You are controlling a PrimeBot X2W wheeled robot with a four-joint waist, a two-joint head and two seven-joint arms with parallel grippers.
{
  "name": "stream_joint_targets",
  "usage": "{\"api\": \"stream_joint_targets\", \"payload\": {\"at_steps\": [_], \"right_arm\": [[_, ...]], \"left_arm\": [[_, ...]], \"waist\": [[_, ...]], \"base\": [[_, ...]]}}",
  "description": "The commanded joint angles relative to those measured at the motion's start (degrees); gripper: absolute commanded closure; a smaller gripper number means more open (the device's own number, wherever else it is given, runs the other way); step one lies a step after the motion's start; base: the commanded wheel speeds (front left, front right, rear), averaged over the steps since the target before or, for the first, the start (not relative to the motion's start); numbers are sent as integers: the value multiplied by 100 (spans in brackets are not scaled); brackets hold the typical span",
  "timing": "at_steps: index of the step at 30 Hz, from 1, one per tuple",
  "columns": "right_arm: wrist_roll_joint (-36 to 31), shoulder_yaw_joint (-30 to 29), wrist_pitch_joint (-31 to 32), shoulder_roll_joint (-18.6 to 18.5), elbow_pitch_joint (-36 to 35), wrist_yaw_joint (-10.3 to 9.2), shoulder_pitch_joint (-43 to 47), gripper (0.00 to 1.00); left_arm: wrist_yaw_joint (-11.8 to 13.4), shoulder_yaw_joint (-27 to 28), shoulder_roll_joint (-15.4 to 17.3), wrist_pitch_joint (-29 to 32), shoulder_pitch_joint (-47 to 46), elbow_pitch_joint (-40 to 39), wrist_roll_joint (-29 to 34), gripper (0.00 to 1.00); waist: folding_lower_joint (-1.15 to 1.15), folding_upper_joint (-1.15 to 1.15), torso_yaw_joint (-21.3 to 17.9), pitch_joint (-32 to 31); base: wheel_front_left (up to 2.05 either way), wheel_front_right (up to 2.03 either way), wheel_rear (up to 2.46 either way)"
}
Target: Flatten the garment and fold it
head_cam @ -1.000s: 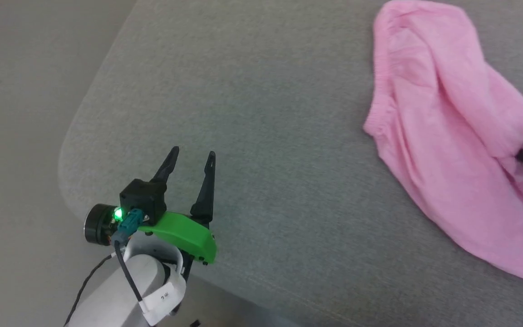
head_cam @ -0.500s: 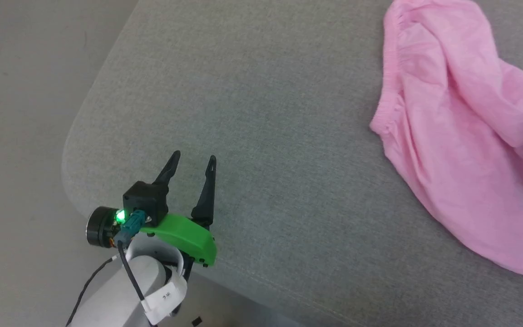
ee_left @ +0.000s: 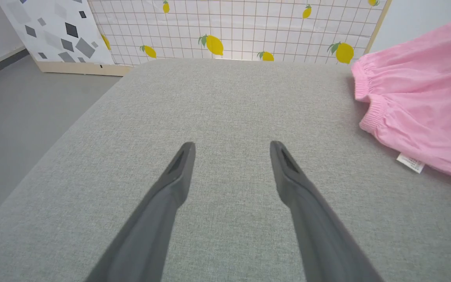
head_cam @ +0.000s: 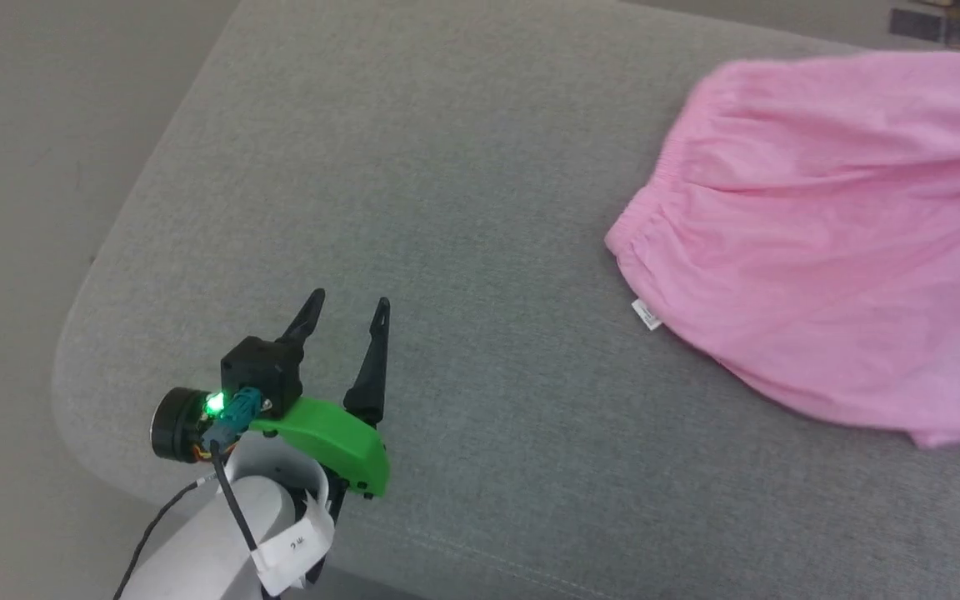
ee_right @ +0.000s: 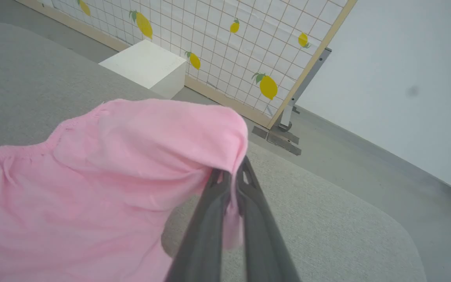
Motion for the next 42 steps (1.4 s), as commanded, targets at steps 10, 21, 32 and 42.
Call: {"api": "stream_joint_targets", "payload": {"at_steps": [10,21,32,42], "right_arm": [[-442,49,140,-613,742,-10,-668,100],[-1249,550,-278,-821,2752,-10,-2001,100],[-1008,889,-996,-326,3858,-10,-2169,0],[38,1068,-2735,372,3228,-10,-1643,0]], "left_arm": [[-19,-52,-17,-2,-106,-209,22,0],[-109,-99,-188,-129,-245,-118,52,0],[-99,-51,-171,-134,-278,-9,-3,0],[-42,219,130,-49,-247,-60,-197,0]], "waist": [[0,0,176,483],[0,0,557,932],[0,0,245,558],[0,0,-612,-338]], "base": [[0,0,0],[0,0,0],[0,0,0],[0,0,0]]}}
